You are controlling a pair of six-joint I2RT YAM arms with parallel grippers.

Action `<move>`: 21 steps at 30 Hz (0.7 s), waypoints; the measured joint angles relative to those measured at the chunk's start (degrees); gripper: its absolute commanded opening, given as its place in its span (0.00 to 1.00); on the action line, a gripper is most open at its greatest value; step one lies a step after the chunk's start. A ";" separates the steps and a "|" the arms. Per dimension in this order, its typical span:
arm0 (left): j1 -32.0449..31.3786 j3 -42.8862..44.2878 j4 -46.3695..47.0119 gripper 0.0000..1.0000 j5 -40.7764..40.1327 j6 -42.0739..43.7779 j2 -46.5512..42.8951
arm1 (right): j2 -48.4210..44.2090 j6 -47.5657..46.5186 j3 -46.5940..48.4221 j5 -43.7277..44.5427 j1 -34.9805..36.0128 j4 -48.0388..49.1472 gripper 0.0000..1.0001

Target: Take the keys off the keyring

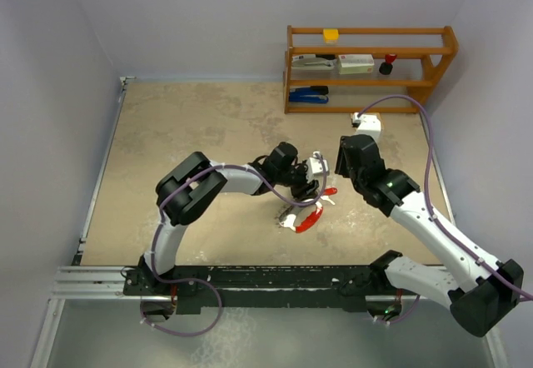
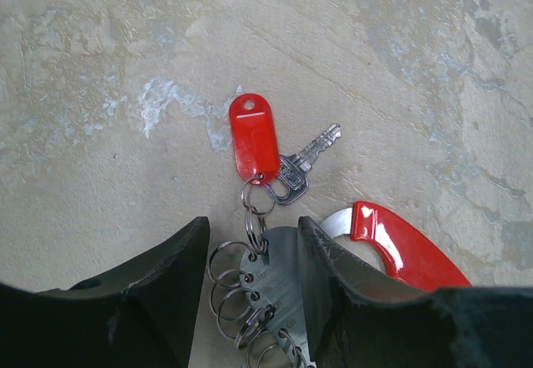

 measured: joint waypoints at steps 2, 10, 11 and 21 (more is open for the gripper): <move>0.00 0.44 0.00 0.44 -0.04 0.02 0.44 | 0.09 0.00 0.00 -0.13 -0.04 0.00 0.42; 0.00 2.05 0.00 0.31 -0.59 0.00 1.62 | 0.07 0.00 -0.22 -0.35 -0.04 0.15 0.42; 0.00 2.34 0.00 0.26 -0.72 0.00 1.86 | 0.07 0.00 -0.48 -0.35 -0.04 0.17 0.42; 0.00 3.13 0.48 0.06 -0.90 -0.24 2.89 | 0.07 0.00 -1.51 -0.33 -0.04 -0.22 0.43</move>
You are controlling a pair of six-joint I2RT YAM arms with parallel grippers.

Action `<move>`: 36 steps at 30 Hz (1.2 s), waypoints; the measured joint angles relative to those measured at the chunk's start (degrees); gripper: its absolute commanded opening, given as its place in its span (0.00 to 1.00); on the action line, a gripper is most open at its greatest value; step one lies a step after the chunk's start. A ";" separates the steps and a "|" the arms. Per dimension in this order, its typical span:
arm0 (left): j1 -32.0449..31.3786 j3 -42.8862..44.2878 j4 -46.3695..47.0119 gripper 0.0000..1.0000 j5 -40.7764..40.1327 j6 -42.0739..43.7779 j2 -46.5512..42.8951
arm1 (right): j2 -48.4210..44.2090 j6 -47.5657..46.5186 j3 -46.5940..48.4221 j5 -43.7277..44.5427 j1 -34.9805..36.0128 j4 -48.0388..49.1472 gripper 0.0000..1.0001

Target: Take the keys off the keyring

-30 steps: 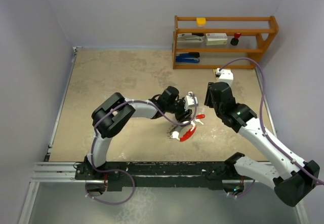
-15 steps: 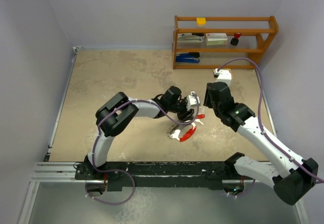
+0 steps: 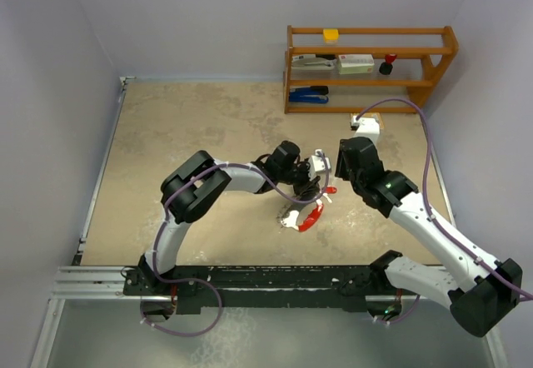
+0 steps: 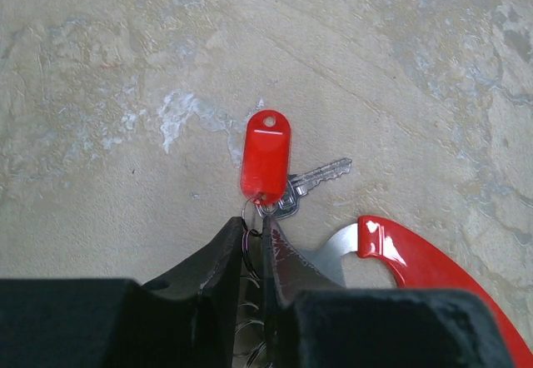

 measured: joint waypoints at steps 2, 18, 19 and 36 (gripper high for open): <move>0.00 -0.28 0.35 0.00 -0.04 -0.11 0.00 | 0.00 0.00 0.00 0.02 0.00 0.00 0.43; 0.09 -2.64 -5.18 0.00 -7.37 1.57 -8.52 | -0.02 -0.04 -0.76 0.04 0.00 0.20 0.38; 0.11 -2.64 -5.38 0.00 -7.74 1.64 -9.81 | -0.02 -0.09 -0.76 0.02 0.00 0.20 0.39; 0.46 -5.27 -8.20 0.00 -10.16 0.35 -36.87 | -7.91 -5.18 -5.68 -9.33 0.00 11.52 0.33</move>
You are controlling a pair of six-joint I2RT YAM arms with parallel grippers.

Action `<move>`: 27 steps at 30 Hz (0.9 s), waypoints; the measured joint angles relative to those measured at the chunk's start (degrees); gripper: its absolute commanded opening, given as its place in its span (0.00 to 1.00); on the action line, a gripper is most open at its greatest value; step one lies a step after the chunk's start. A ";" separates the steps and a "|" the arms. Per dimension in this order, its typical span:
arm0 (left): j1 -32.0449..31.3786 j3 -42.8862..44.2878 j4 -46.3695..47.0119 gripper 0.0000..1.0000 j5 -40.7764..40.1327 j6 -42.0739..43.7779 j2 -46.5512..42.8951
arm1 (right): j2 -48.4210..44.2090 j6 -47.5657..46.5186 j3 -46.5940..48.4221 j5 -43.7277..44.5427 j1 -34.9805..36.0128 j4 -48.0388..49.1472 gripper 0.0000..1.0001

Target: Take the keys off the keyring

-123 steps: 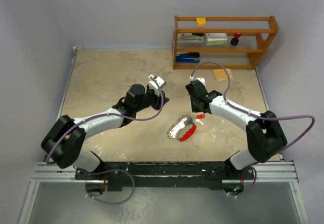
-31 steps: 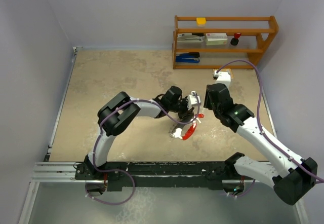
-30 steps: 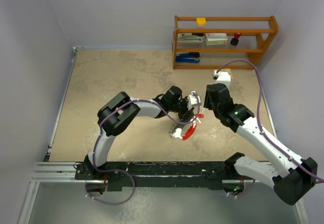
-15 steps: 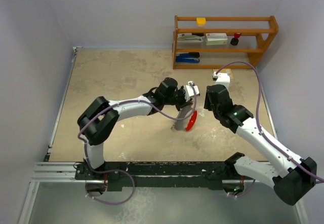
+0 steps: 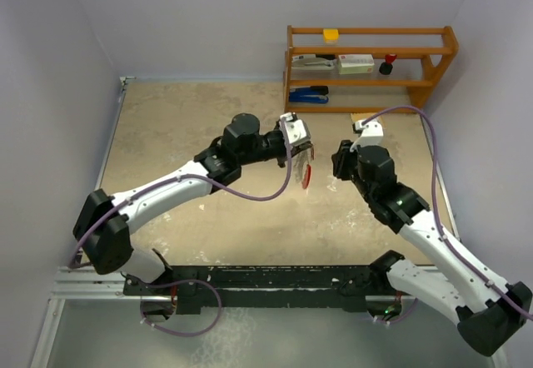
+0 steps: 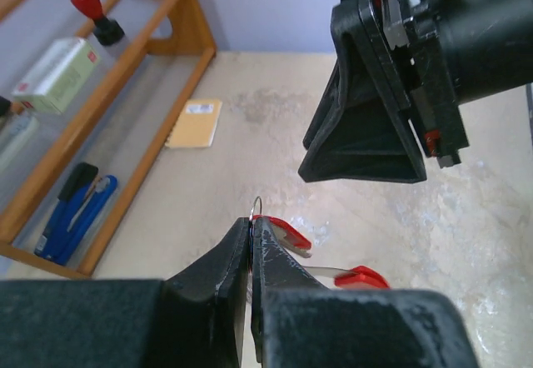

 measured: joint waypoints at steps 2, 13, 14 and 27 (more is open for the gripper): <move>0.00 -0.09 0.00 0.00 -0.04 -1.05 -2.36 | -1.70 -0.92 -0.37 -2.05 0.00 2.32 0.33; 0.00 -3.10 3.26 0.00 0.13 -9.38 -10.75 | -7.21 -4.20 -0.52 -16.92 0.00 12.83 0.36; 0.00 -3.50 3.61 0.00 0.13 -9.90 -11.10 | -7.43 -4.31 -0.52 -18.34 0.00 13.62 0.36; 0.00 -4.13 8.11 0.00 -0.24 -15.21 -11.63 | -5.66 -6.62 -0.50 -29.81 0.00 19.47 0.40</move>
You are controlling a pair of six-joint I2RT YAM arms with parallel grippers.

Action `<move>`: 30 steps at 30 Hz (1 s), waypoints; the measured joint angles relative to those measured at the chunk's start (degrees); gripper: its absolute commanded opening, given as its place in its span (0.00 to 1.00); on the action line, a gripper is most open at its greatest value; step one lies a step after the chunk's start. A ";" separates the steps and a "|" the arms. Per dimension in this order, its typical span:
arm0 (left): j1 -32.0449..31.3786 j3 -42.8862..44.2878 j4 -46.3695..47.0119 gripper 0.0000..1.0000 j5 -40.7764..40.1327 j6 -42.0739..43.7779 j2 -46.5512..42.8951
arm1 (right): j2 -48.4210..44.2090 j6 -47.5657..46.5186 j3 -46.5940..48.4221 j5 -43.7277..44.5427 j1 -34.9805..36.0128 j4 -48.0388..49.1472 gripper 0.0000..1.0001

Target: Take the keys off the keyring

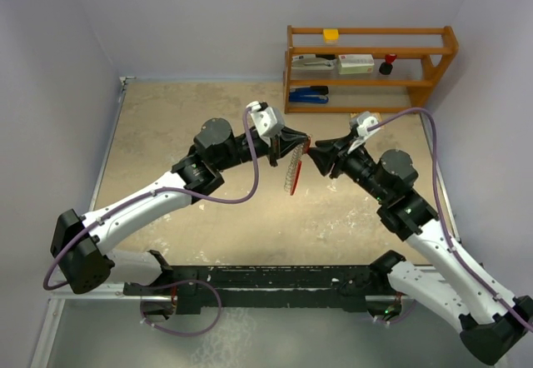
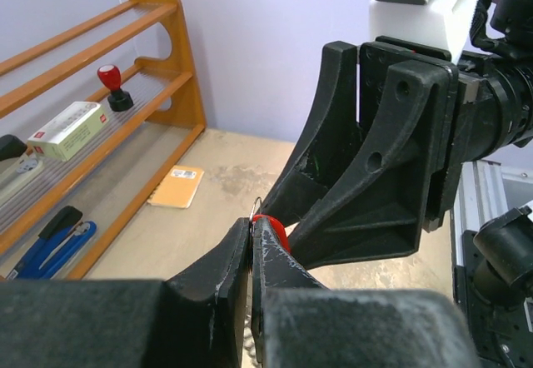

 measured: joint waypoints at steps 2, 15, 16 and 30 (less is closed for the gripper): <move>0.00 0.00 0.20 0.00 -0.55 -0.28 -0.04 | -0.17 -0.15 0.00 -0.44 0.00 0.13 0.39; 0.00 0.00 1.42 0.00 -2.54 -0.39 -0.07 | -2.08 -1.33 0.42 -1.46 0.00 -1.57 0.38; 0.00 0.00 1.42 0.00 -2.51 -0.39 -0.07 | -2.12 -1.53 0.57 -1.46 0.00 -1.62 0.38; 0.00 0.00 1.84 0.00 -2.47 -0.48 -0.07 | 2.95 -4.35 3.98 -1.46 0.00 -0.26 0.37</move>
